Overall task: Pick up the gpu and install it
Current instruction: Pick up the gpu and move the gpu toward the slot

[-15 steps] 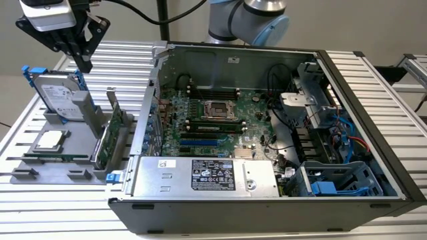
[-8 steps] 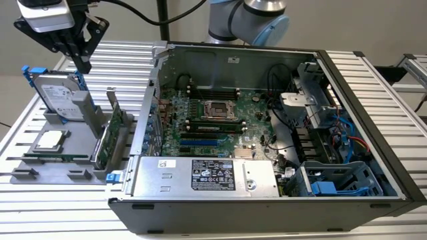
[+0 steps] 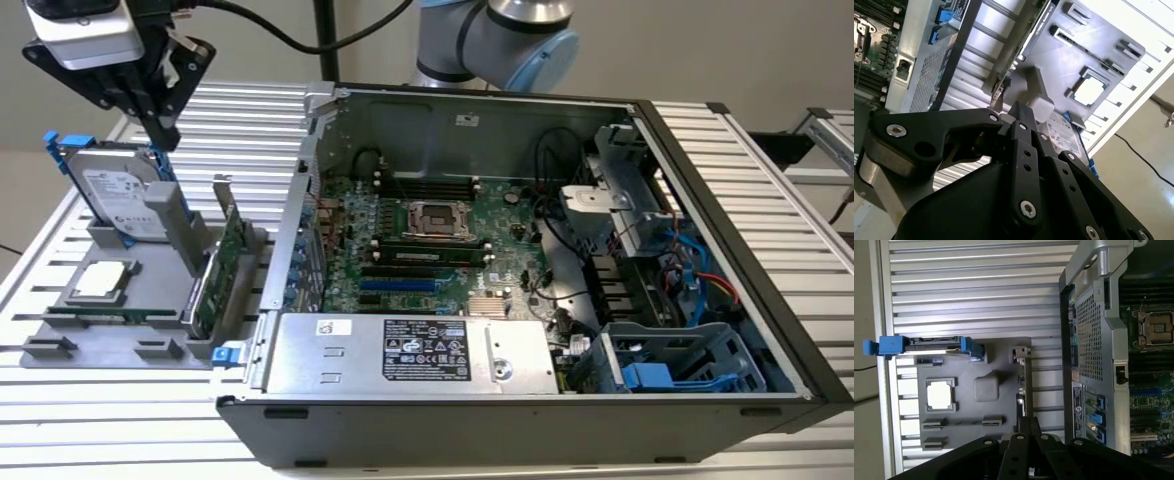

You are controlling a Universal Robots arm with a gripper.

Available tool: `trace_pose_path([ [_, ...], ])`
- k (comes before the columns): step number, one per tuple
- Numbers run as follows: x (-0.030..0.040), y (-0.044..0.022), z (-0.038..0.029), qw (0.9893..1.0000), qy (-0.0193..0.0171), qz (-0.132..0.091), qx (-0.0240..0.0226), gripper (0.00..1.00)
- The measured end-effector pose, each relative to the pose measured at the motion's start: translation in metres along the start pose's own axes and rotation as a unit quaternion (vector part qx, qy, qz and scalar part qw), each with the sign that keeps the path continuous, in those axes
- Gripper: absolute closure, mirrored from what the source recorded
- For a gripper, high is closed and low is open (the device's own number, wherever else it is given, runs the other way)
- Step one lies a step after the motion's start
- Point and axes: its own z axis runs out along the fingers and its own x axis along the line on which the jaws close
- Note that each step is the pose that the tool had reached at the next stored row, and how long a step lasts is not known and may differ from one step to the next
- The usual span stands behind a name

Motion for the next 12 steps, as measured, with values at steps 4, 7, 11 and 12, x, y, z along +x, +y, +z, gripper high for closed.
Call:
trace_pose_path([
  [4, -0.0004, -0.0062, -0.0003, 1.0000, 0.0000, 0.000, 0.0000, 1.00],
  [7, -0.0008, -0.0112, -0.0006, 1.0000, 0.0000, 0.000, 0.0000, 1.00],
  [11, -0.0013, -0.0194, -0.0009, 1.0000, 0.0000, 0.000, 0.0000, 1.00],
  [12, -0.0014, -0.0212, -0.0010, 1.0000, 0.0000, 0.000, 0.0000, 1.00],
])
